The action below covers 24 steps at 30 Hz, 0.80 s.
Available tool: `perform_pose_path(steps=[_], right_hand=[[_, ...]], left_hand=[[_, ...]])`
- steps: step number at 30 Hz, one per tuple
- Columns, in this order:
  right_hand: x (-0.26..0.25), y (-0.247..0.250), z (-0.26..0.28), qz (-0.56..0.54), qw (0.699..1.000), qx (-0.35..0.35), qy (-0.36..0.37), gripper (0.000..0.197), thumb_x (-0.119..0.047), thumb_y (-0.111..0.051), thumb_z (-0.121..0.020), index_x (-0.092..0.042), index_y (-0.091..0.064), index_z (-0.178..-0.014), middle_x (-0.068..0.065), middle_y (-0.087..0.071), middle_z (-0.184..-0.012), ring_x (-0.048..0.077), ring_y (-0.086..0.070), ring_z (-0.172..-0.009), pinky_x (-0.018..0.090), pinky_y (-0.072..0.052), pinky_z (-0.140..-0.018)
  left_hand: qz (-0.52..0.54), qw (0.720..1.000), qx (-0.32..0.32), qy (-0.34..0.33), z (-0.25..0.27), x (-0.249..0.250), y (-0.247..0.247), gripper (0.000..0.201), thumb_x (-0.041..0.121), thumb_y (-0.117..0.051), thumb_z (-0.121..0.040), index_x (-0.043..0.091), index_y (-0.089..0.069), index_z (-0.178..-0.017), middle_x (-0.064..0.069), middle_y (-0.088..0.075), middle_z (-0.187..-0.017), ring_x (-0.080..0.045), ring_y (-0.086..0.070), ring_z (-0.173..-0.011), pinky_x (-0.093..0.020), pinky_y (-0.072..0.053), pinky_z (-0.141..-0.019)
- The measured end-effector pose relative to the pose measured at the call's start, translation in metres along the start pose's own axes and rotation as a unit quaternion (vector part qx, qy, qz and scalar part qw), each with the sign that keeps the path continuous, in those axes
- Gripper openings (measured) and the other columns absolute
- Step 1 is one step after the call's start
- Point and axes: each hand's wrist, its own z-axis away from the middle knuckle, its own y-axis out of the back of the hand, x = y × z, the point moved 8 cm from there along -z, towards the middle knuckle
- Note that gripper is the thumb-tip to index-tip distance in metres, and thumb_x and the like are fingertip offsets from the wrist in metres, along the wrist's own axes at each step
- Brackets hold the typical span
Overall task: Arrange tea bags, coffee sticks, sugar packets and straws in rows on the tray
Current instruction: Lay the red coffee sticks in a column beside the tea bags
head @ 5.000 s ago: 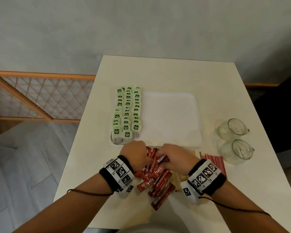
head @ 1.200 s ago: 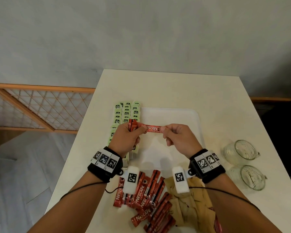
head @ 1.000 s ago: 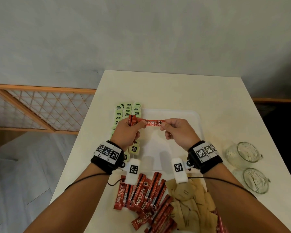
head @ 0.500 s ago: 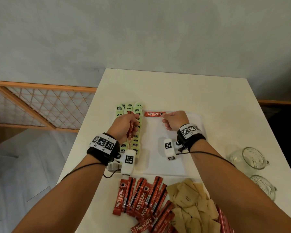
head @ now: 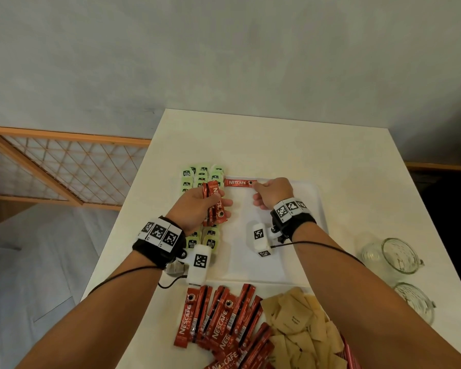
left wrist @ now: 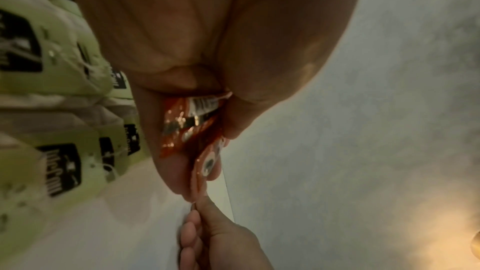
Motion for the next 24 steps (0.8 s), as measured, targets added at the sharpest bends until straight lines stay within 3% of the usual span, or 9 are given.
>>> perform_pose_path(steps=[5, 10, 14, 18, 24], right_hand=[[-0.002, 0.004, 0.006, -0.004, 1.0, 0.001, 0.001, 0.03, -0.034, -0.075, -0.091, -0.006, -0.068, -0.082, 0.01, -0.074, -0.071, 0.015, -0.071, -0.053, 0.025, -0.055, -0.049], [-0.007, 0.0, 0.033, -0.023, 0.999, -0.027, 0.027, 0.031, -0.039, -0.069, -0.095, -0.01, -0.066, -0.087, 0.008, -0.073, -0.072, 0.016, -0.069, -0.055, 0.026, -0.055, -0.053], [-0.012, -0.013, 0.074, -0.036, 0.991, -0.104, 0.079, 0.032, -0.039, -0.062, -0.1, -0.009, -0.07, -0.092, 0.006, -0.072, -0.077, 0.014, -0.066, -0.059, 0.025, -0.053, -0.056], [-0.007, -0.027, 0.111, -0.037, 0.977, -0.183, 0.099, 0.031, -0.039, -0.061, -0.1, -0.011, -0.075, -0.099, 0.002, -0.078, -0.087, 0.013, -0.069, -0.068, 0.023, -0.055, -0.061], [0.006, -0.029, 0.12, -0.076, 0.975, -0.18, 0.106, 0.011, -0.018, -0.066, -0.098, -0.012, -0.075, -0.101, 0.003, -0.076, -0.085, 0.014, -0.068, -0.067, 0.025, -0.054, -0.059]], left_hand=[[-0.03, 0.999, 0.027, -0.002, 0.0, -0.005, 0.004, 0.016, 0.02, -0.058, -0.101, 0.01, -0.069, -0.104, -0.007, -0.068, -0.091, -0.025, -0.07, -0.081, -0.036, -0.06, -0.065], [-0.114, 0.992, 0.045, -0.031, 0.003, -0.001, 0.008, 0.026, 0.03, -0.064, -0.097, 0.005, -0.068, -0.101, -0.006, -0.072, -0.078, -0.021, -0.063, -0.066, -0.024, -0.042, -0.045], [-0.11, 0.992, 0.052, -0.041, 0.006, 0.001, 0.009, 0.015, 0.028, -0.068, -0.094, 0.015, -0.068, -0.087, -0.005, -0.077, -0.083, -0.017, -0.069, -0.069, -0.024, -0.033, -0.045], [-0.086, 0.994, 0.045, -0.053, 0.012, 0.004, 0.003, 0.013, 0.022, -0.07, -0.093, 0.012, -0.067, -0.086, -0.01, -0.076, -0.083, -0.014, -0.07, -0.065, -0.018, -0.031, -0.038], [-0.057, 0.996, 0.047, -0.047, 0.019, -0.003, 0.0, 0.014, 0.023, -0.067, -0.095, 0.012, -0.067, -0.086, -0.012, -0.077, -0.092, -0.022, -0.075, -0.08, -0.018, -0.031, -0.039]])
